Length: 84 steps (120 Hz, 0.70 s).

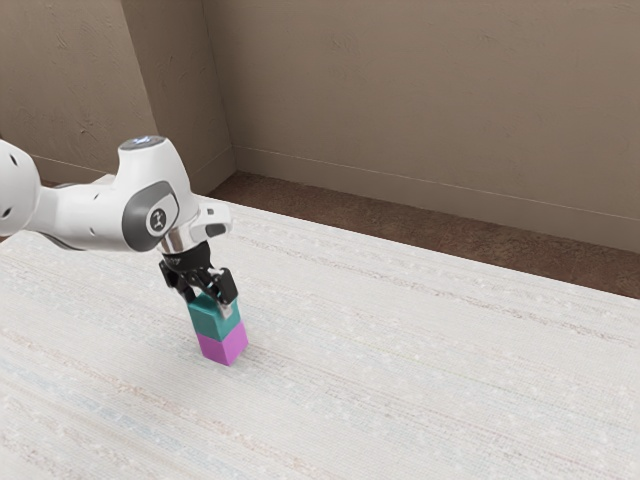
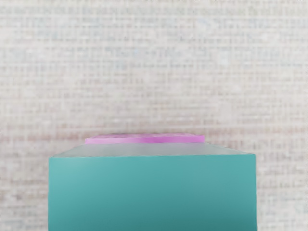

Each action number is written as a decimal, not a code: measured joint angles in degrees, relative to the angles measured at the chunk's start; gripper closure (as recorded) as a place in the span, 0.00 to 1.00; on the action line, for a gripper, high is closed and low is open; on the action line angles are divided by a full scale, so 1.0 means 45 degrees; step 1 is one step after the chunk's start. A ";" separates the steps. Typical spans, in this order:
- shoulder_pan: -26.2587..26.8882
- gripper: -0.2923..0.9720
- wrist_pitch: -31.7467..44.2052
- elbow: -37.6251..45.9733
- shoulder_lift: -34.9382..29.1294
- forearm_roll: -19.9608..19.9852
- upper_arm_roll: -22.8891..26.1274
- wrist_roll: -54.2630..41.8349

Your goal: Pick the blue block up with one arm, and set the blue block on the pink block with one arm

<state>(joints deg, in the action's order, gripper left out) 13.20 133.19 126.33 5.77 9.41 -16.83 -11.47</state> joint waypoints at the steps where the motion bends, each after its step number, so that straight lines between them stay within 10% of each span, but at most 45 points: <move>1: 0.0001 0.28 0.0000 -0.0003 -0.0004 0.0000 0.0002 -0.0006; 38: 0.0082 0.24 -0.1427 -0.1978 -0.1374 -0.0212 0.0013 -0.0167; 58: 0.0197 0.24 -0.5453 -0.5817 -0.2227 -0.2529 -0.0307 0.0179; 84: -0.0067 0.23 -0.8460 -0.6475 -0.2462 -0.3504 -0.0388 0.0479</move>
<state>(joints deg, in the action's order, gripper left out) 12.90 95.12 97.20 -5.31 -6.36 -18.58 -9.31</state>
